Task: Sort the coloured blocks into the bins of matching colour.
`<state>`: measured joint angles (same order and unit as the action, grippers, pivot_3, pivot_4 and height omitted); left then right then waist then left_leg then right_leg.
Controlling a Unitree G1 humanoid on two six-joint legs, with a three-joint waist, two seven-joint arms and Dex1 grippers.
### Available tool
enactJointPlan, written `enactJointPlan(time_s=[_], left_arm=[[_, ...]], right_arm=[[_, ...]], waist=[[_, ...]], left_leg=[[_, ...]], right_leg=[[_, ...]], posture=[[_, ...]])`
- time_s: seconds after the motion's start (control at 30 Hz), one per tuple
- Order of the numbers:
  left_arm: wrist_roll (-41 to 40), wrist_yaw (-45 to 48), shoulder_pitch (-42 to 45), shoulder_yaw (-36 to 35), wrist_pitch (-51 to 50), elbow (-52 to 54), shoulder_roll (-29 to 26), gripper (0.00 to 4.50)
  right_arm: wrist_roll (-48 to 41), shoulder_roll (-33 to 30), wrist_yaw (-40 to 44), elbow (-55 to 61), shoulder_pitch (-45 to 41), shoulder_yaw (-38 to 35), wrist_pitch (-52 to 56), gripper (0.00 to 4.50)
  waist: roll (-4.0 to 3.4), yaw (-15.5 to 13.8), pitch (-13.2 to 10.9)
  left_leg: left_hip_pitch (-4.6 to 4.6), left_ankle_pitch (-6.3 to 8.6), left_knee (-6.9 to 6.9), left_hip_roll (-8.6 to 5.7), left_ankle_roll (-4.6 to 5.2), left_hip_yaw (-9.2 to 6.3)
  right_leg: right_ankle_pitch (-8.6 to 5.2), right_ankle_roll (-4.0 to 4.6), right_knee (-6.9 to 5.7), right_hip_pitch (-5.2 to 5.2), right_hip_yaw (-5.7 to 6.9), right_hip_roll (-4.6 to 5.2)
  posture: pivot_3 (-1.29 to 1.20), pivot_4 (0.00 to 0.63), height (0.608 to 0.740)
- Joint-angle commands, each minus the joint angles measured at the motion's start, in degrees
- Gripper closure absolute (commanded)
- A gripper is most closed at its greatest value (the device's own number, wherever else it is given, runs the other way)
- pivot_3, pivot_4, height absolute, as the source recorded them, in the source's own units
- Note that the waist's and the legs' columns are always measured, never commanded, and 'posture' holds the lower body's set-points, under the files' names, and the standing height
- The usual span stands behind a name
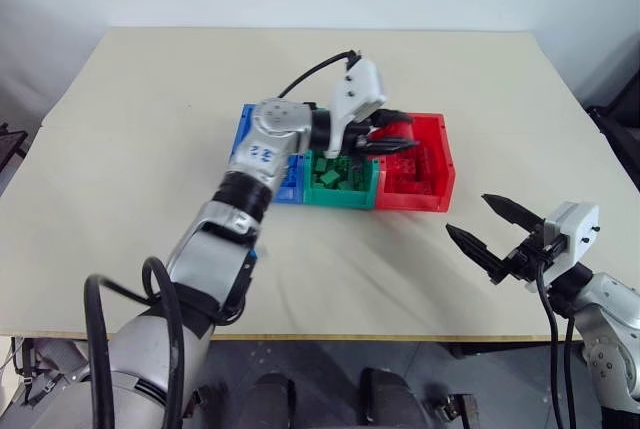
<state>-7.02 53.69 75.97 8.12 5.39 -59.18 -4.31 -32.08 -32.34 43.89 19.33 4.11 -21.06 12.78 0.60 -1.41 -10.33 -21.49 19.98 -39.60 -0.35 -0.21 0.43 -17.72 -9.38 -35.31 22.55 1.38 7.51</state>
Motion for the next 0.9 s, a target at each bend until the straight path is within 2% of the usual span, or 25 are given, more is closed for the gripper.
enactJointPlan(time_s=[0.03,0.2,0.27,0.4,0.5,0.53,0.7,0.77,0.9], left_arm=[[3.0,-7.1,3.9,-1.2,4.4,-7.7,2.2,3.01],[4.1,-8.0,5.7,-2.7,4.4,-13.6,5.3,3.01],[5.1,-9.4,5.9,-2.9,5.2,-14.2,5.5,2.26],[4.9,-8.4,5.9,-4.8,6.4,-13.8,4.9,1.06],[4.3,-5.4,5.4,-6.1,6.8,-13.3,4.5,0.17],[4.1,-4.4,5.1,-6.4,7.2,-13.0,4.2,0.04],[1.3,5.9,0.0,-8.5,6.5,-4.6,-2.5,0.04],[-0.7,11.4,-6.3,-8.4,3.2,5.4,-7.0,0.04],[-2.9,15.6,-18.0,-7.4,-4.0,24.5,-14.3,0.04]], right_arm=[[-0.5,0.4,-1.3,4.4,1.4,-1.5,-1.3,0.0],[-0.5,1.2,-3.1,7.8,3.8,-1.0,-1.5,0.0],[-0.3,1.5,-3.5,8.6,4.4,-0.7,-1.5,0.0],[-0.3,1.9,-3.9,9.1,4.1,0.2,-1.7,0.0],[-0.1,1.6,-3.4,8.5,3.0,1.3,-1.7,0.0],[0.1,1.4,-2.9,8.0,2.4,1.9,-1.8,0.0],[0.4,-1.0,3.0,3.5,-4.5,6.9,-1.6,0.0],[0.7,-2.5,6.8,1.8,-6.5,9.0,-1.9,0.0],[1.0,-4.5,12.0,-0.8,-9.0,11.3,-2.7,0.0]], waist=[[0.0,0.2,0.0],[-0.01,0.0,0.0],[0.0,-0.1,0.0],[-0.01,-0.1,0.0],[-0.01,-0.1,0.0],[-0.01,-0.1,0.0],[-0.05,0.8,0.0],[-0.09,1.2,0.0],[-0.11,1.7,0.1]], left_leg=[[0.01,0.0,0.06,0.0,0.0,0.05],[0.04,0.0,0.15,0.03,0.0,0.11],[0.03,0.0,0.15,0.02,0.0,0.12],[0.0,0.0,0.15,0.01,0.0,0.12],[0.0,0.0,0.16,0.01,0.0,0.12],[0.0,0.0,0.16,0.01,0.0,0.13],[0.04,-0.01,0.17,0.04,-0.01,0.21],[0.09,-0.01,0.22,0.07,-0.02,0.18],[0.23,-0.02,0.35,0.1,-0.03,0.23]], right_leg=[[0.0,-0.01,0.02,0.03,-0.03,0.0],[0.0,-0.01,0.04,0.07,-0.02,-0.02],[0.01,-0.02,0.07,0.07,-0.03,-0.01],[0.04,-0.09,0.19,0.05,-0.02,-0.01],[0.04,-0.09,0.19,0.05,-0.02,-0.01],[0.04,-0.09,0.19,0.05,-0.02,-0.01],[0.06,-0.12,0.18,0.07,-0.06,-0.02],[0.06,-0.12,0.17,0.06,-0.05,-0.04],[0.06,-0.11,0.15,0.07,-0.03,-0.02]], posture=[[0.0,0.15,0.74],[0.0,0.15,0.74],[0.0,0.15,0.74],[0.0,0.15,0.74],[0.0,0.15,0.74],[0.0,0.15,0.74],[0.0,0.15,0.74],[0.0,0.15,0.74],[0.0,0.15,0.74]])
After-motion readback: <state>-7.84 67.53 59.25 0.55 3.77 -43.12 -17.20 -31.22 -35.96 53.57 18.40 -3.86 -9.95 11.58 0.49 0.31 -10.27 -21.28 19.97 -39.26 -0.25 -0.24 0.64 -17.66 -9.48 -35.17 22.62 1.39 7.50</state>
